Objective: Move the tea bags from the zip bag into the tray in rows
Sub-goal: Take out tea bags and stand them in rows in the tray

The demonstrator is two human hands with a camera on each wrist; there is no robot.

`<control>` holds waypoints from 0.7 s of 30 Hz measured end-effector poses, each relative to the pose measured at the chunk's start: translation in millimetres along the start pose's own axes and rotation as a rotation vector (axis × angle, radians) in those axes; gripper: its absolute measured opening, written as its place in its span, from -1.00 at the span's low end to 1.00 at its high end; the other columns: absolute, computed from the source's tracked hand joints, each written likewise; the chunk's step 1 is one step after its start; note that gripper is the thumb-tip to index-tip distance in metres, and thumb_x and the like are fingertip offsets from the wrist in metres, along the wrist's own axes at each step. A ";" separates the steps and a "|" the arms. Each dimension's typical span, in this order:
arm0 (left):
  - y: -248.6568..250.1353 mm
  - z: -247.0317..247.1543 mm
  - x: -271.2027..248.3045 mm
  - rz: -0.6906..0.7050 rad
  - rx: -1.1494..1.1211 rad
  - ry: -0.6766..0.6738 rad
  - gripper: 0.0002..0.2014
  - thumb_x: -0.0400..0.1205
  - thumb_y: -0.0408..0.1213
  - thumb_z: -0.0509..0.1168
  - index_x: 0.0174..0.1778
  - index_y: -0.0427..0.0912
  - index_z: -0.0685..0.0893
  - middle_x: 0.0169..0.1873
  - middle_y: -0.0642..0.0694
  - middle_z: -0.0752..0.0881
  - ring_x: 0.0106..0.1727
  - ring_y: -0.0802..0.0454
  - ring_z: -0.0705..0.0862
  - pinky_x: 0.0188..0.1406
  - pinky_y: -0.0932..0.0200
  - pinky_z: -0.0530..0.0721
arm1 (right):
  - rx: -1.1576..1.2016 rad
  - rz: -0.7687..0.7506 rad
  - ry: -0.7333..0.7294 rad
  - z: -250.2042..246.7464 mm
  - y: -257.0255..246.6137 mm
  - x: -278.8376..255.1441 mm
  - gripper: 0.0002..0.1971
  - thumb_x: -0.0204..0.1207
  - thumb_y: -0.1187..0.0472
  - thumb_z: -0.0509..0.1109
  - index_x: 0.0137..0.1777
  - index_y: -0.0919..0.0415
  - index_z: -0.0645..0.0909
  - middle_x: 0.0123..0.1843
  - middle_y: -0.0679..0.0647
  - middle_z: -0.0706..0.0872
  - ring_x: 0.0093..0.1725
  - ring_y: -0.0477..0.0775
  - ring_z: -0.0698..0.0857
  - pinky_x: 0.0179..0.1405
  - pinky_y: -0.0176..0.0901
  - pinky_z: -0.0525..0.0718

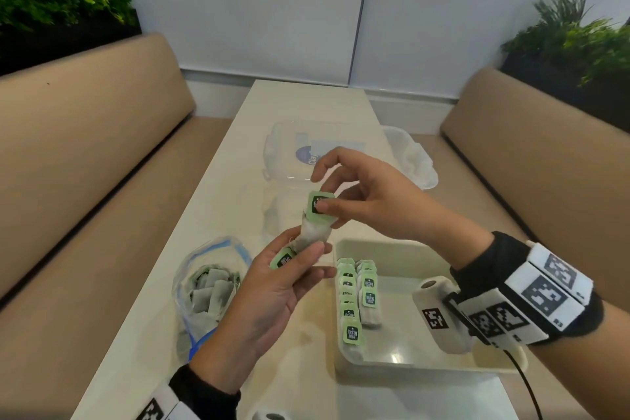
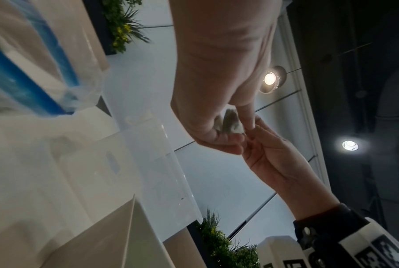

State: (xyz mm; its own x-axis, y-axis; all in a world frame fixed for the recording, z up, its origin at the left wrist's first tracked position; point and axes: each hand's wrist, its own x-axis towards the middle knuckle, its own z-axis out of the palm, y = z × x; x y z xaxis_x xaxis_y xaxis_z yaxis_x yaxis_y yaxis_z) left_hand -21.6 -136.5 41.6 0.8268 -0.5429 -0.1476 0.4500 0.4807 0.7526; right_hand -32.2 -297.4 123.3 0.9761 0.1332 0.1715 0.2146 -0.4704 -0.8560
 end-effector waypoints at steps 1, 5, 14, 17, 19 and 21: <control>1.4 0.6 0.9 0.027 0.013 0.012 -0.74 0.31 -0.34 0.41 -0.08 -0.23 0.73 -0.26 -0.20 0.80 -0.38 -0.02 0.76 -0.37 0.34 0.73 | -0.048 -0.024 0.004 -0.3 -3.5 -0.6 -0.77 0.50 0.35 0.43 0.06 0.05 0.58 -0.14 0.10 0.66 -0.30 0.04 0.77 -0.19 -0.17 0.78; 4.0 3.7 1.1 0.079 0.040 0.028 -0.80 0.32 -0.27 0.40 -0.18 -0.22 0.78 -0.31 -0.17 0.78 -0.40 -0.01 0.75 -0.38 0.34 0.71 | -0.296 -0.126 0.048 -1.9 -14.1 -0.2 -0.85 0.53 0.31 0.42 0.06 0.12 0.71 -0.10 -0.02 0.74 -0.22 -0.12 0.73 -0.22 -0.30 0.74; 2.0 8.9 0.6 0.110 -0.009 0.060 -0.65 0.27 -0.33 0.42 -0.01 -0.28 0.71 -0.31 -0.12 0.80 -0.42 0.06 0.74 -0.38 0.36 0.70 | -0.511 -0.196 0.014 -8.6 -31.8 0.5 -0.93 0.52 0.25 0.43 -0.03 0.14 0.72 -0.21 -0.14 0.75 -0.21 -0.25 0.65 -0.29 -0.53 0.55; 1.6 9.7 -0.9 0.123 0.001 0.042 -0.70 0.28 -0.34 0.40 -0.07 -0.27 0.72 -0.32 -0.11 0.80 -0.43 0.06 0.74 -0.38 0.36 0.71 | -0.560 -0.169 -0.017 -11.9 -36.6 0.9 -0.95 0.53 0.23 0.42 -0.04 0.12 0.69 -0.22 -0.17 0.72 -0.23 -0.23 0.65 -0.21 -0.42 0.62; 1.0 10.3 -1.7 0.124 0.011 0.033 -0.74 0.28 -0.34 0.40 -0.12 -0.26 0.74 -0.31 -0.12 0.79 -0.44 0.06 0.74 -0.38 0.36 0.71 | -0.540 -0.137 -0.027 -13.4 -38.5 0.8 -0.96 0.54 0.26 0.40 -0.07 0.11 0.65 -0.19 -0.13 0.71 -0.30 -0.25 0.65 -0.27 -0.44 0.61; 0.7 10.9 -2.1 0.121 0.013 0.025 -0.77 0.28 -0.33 0.40 -0.16 -0.27 0.74 -0.32 -0.13 0.79 -0.44 0.05 0.73 -0.40 0.37 0.71 | -0.503 -0.115 -0.044 -13.9 -39.3 0.8 -0.94 0.54 0.29 0.37 -0.09 0.12 0.61 -0.16 -0.06 0.74 -0.32 -0.21 0.66 -0.32 -0.40 0.65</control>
State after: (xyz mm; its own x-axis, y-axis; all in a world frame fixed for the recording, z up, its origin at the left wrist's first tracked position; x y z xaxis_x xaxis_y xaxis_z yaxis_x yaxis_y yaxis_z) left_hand -26.7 -142.5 49.5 0.8830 -0.4640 -0.0710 0.3422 0.5327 0.7741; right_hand -39.3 -290.9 163.9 0.9452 0.2405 0.2208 0.3207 -0.8103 -0.4904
